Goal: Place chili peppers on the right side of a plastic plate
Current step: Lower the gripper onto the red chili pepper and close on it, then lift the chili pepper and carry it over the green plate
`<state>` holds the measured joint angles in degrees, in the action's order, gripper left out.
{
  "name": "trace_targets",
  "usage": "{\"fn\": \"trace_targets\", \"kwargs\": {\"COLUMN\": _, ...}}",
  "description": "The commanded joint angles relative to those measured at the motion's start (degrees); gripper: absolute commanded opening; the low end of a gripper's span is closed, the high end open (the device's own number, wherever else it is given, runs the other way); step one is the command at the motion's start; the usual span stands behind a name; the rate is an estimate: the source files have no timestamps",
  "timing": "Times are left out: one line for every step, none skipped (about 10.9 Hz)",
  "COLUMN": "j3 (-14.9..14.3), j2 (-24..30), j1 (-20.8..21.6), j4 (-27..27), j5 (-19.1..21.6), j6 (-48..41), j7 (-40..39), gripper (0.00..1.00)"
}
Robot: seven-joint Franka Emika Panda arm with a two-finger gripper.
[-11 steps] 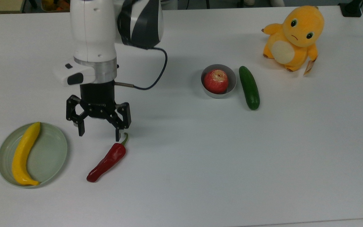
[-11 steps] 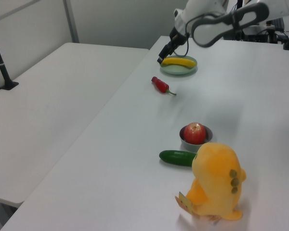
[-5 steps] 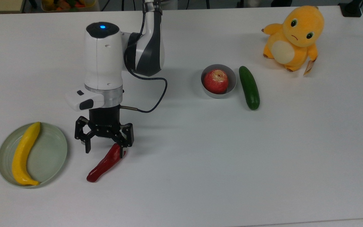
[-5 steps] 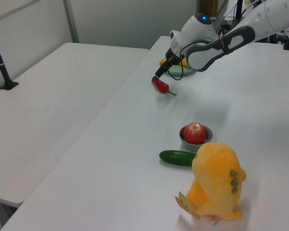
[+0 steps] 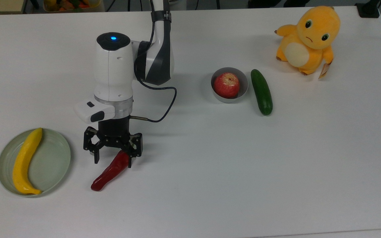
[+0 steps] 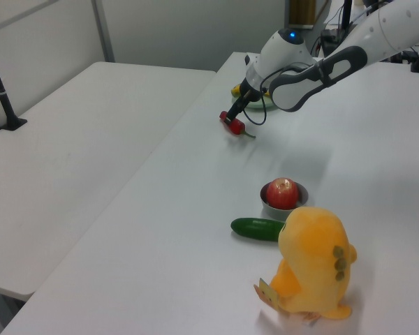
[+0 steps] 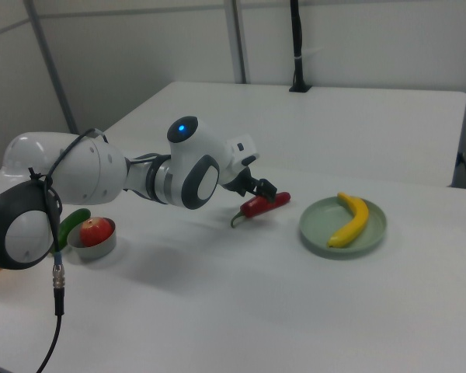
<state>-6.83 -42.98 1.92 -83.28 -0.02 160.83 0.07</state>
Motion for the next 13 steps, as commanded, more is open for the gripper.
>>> {"fn": "trace_targets", "kwargs": {"j3": -0.8, "j2": -1.3, "j1": 1.0, "j4": 0.8, "j5": -2.6, "j6": 0.8, "j7": 1.5, "gripper": 0.78}}
{"fn": "trace_targets", "kwargs": {"j3": -0.8, "j2": -1.3, "j1": 1.2, "j4": 0.7, "j5": -2.8, "j6": 0.8, "j7": 1.5, "gripper": 0.67}}
{"fn": "trace_targets", "kwargs": {"j3": -0.8, "j2": -1.3, "j1": 1.2, "j4": 0.7, "j5": -2.8, "j6": 0.8, "j7": 1.5, "gripper": 0.53}}
{"fn": "trace_targets", "kwargs": {"j3": -0.8, "j2": -1.3, "j1": 1.2, "j4": 0.7, "j5": -2.9, "j6": 0.8, "j7": 1.3, "gripper": 0.37}}
{"fn": "trace_targets", "kwargs": {"j3": -0.8, "j2": -1.3, "j1": 1.2, "j4": 0.7, "j5": -3.0, "j6": 0.8, "j7": 1.2, "gripper": 0.21}}
{"fn": "trace_targets", "kwargs": {"j3": -0.8, "j2": -1.3, "j1": 1.2, "j4": 0.6, "j5": -4.2, "j6": 0.8, "j7": 1.2, "gripper": 0.09}}
{"fn": "trace_targets", "kwargs": {"j3": -0.8, "j2": -1.3, "j1": 1.2, "j4": 0.6, "j5": -5.1, "j6": 0.8, "j7": 1.2, "gripper": 0.02}}
{"fn": "trace_targets", "kwargs": {"j3": -0.8, "j2": -1.3, "j1": 1.2, "j4": 0.6, "j5": -5.2, "j6": 0.8, "j7": 1.2, "gripper": 0.01}}
{"fn": "trace_targets", "kwargs": {"j3": -0.8, "j2": -1.2, "j1": 1.2, "j4": 0.5, "j5": -5.2, "j6": 0.7, "j7": 1.2, "gripper": 0.01}}
{"fn": "trace_targets", "kwargs": {"j3": -0.8, "j2": -1.1, "j1": 1.2, "j4": 0.6, "j5": -5.2, "j6": 0.7, "j7": 1.3, "gripper": 0.00}}
{"fn": "trace_targets", "kwargs": {"j3": -0.8, "j2": -0.8, "j1": 1.2, "j4": 0.6, "j5": -5.2, "j6": 0.6, "j7": 1.3, "gripper": 0.00}}
{"fn": "trace_targets", "kwargs": {"j3": -0.8, "j2": 0.1, "j1": 1.2, "j4": 0.5, "j5": -5.0, "j6": 0.5, "j7": 1.3, "gripper": 0.00}}
{"fn": "trace_targets", "kwargs": {"j3": -0.7, "j2": 1.4, "j1": 1.2, "j4": 0.1, "j5": -4.6, "j6": 0.3, "j7": 1.5, "gripper": 0.00}}
